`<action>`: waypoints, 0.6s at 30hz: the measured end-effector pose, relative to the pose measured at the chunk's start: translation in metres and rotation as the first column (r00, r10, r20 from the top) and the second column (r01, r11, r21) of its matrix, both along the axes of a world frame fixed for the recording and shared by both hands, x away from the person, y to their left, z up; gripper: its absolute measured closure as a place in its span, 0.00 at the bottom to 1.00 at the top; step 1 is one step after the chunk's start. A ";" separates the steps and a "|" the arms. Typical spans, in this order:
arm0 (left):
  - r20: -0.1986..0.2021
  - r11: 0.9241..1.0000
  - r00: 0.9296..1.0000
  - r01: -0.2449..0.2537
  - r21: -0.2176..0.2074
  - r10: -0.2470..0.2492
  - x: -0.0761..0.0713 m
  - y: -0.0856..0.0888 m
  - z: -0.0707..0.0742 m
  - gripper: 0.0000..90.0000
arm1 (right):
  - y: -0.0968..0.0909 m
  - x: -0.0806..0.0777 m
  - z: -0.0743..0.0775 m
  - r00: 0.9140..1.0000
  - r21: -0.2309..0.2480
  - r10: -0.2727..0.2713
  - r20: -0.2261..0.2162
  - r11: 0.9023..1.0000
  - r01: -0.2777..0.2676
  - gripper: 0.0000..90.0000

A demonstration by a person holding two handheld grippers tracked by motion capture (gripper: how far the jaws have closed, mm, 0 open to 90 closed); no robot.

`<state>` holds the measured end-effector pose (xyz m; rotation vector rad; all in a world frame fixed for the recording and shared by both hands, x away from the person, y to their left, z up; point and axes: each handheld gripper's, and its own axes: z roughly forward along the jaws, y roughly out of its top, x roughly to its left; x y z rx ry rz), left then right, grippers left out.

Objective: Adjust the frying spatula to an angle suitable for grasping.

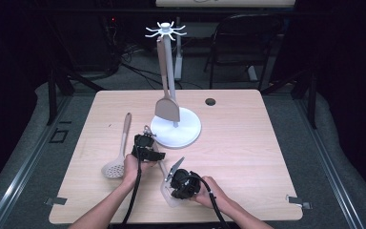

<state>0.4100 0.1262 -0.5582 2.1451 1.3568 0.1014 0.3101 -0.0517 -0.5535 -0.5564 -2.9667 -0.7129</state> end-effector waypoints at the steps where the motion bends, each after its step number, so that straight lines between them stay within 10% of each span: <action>1: -0.003 1.000 1.000 -0.004 -0.013 0.004 0.000 0.001 0.000 0.59 | 0.000 0.001 0.000 1.000 -0.003 0.008 -0.005 1.000 -0.008 1.00; 18: 0.043 0.980 0.999 -0.003 -0.201 0.012 -0.012 0.011 0.021 0.71 | -0.002 0.002 0.002 0.999 0.022 -0.011 -0.030 1.000 0.012 1.00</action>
